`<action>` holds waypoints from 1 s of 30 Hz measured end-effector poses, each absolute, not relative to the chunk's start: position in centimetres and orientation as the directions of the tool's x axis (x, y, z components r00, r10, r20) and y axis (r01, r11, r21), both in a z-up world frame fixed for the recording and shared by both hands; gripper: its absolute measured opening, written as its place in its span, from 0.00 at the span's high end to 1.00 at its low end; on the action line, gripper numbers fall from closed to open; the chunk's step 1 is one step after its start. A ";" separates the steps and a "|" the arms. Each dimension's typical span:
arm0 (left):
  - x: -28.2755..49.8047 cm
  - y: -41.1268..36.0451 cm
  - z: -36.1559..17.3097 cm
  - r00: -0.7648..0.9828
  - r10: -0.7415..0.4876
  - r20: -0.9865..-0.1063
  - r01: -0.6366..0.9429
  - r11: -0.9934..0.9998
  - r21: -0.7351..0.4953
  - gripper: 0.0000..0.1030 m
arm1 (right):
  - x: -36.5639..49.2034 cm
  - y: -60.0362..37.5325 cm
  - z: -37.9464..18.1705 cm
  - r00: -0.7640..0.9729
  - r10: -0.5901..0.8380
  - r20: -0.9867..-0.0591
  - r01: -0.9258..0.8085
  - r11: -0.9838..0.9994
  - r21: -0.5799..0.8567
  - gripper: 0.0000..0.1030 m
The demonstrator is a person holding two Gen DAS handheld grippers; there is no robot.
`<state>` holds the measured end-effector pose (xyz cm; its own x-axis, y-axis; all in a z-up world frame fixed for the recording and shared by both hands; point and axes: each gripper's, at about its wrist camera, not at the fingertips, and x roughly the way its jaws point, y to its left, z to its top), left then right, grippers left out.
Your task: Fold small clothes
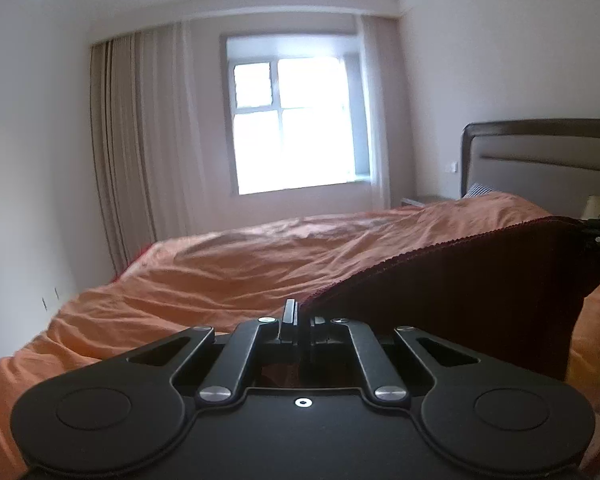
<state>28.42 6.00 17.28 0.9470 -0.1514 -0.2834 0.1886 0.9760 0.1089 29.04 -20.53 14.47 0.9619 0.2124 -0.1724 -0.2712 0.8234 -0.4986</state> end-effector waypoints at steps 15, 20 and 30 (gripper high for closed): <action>46.8 6.7 8.1 0.881 -0.062 -0.470 0.127 0.986 0.108 0.95 | 49.4 -19.1 4.9 0.893 0.146 -0.425 -0.317 0.876 -0.364 0.94; 49.9 7.6 5.2 0.847 -0.055 -0.529 0.108 0.992 0.069 0.95 | 52.0 -18.5 1.9 0.875 0.141 -0.464 -0.329 0.875 -0.355 0.94; 52.3 8.7 2.6 0.813 -0.070 -0.578 0.069 0.997 -0.024 0.62 | 52.9 -21.1 -0.2 0.850 0.131 -0.511 -0.295 0.921 -0.255 0.45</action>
<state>52.28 8.68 2.58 0.8132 -0.0703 -0.5777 0.0692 0.9973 -0.0238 52.93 -21.12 -0.24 0.8497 0.1306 -0.5108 -0.2948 0.9209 -0.2550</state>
